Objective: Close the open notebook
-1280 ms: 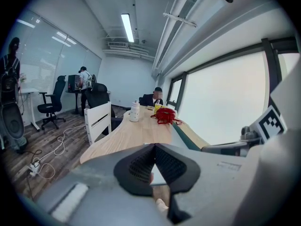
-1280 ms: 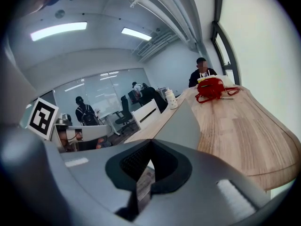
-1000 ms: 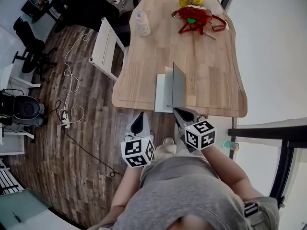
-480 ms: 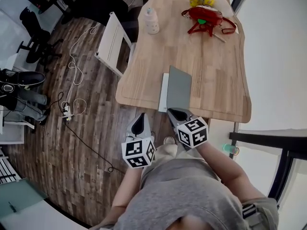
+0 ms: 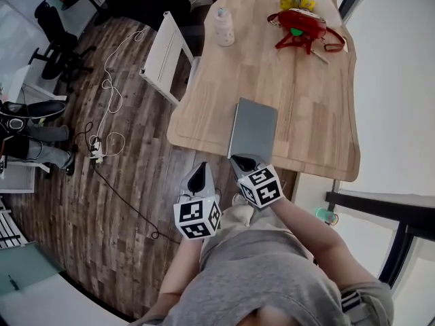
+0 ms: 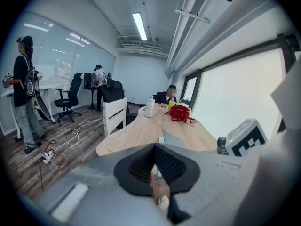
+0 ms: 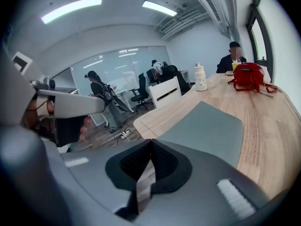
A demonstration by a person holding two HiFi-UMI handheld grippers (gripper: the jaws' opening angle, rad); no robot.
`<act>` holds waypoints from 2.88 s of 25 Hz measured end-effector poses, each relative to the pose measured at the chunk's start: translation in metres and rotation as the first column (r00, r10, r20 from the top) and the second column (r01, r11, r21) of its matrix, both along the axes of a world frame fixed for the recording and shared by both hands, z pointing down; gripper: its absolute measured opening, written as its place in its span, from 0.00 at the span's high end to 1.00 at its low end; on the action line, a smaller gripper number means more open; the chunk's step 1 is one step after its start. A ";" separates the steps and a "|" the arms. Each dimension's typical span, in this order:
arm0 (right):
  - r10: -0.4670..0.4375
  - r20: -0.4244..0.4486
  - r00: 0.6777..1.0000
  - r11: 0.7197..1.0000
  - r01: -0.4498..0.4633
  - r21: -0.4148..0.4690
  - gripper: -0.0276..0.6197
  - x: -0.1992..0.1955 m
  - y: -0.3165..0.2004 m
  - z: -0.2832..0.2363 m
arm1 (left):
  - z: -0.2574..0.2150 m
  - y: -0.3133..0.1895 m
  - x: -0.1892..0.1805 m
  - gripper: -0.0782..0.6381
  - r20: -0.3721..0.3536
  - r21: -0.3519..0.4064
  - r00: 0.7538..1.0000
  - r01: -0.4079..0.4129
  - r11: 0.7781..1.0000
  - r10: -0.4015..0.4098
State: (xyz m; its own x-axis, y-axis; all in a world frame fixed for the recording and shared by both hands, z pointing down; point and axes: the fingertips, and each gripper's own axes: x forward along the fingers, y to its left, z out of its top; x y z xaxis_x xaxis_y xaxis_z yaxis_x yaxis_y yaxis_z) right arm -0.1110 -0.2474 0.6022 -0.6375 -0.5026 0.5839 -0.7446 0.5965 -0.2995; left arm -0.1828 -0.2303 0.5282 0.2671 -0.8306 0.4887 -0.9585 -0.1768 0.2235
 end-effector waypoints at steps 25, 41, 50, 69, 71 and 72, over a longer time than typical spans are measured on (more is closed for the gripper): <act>-0.058 -0.174 0.983 0.996 0.044 -0.082 0.95 -0.018 -0.003 0.064 | 0.012 0.014 -0.040 0.88 -0.003 -0.016 0.998 0.067 0.998 -0.067; -0.049 -0.101 0.994 0.996 0.040 -0.085 0.84 -0.023 0.006 0.042 | 0.013 0.031 -0.044 0.88 -0.022 0.002 0.995 0.094 0.996 -0.094; -0.017 -0.050 0.999 1.000 0.017 -0.018 0.85 0.005 0.030 -0.005 | 0.003 0.050 -0.015 0.88 -0.014 0.014 0.997 0.078 0.997 -0.078; 0.042 0.038 0.998 0.992 -0.046 0.116 0.95 0.089 0.145 -0.087 | -0.025 0.153 0.065 0.88 -0.023 0.059 0.999 0.035 0.998 -0.034; 0.049 0.048 0.998 0.991 -0.054 0.121 0.95 0.096 0.159 -0.092 | -0.026 0.166 0.072 0.88 -0.018 0.058 0.999 0.029 0.998 -0.028; 0.054 0.054 0.997 0.991 -0.060 0.123 0.95 0.100 0.166 -0.094 | -0.026 0.173 0.075 0.88 -0.016 0.059 1.000 0.026 0.998 -0.025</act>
State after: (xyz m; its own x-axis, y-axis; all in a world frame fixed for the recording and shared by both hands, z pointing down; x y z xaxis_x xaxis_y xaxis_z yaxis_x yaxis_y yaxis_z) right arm -0.0109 -0.0812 0.5078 -0.6330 -0.6058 0.4820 -0.7642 0.5886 -0.2638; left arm -0.1076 -0.0575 0.5022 0.2524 -0.8646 0.4345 -0.9595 -0.1658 0.2276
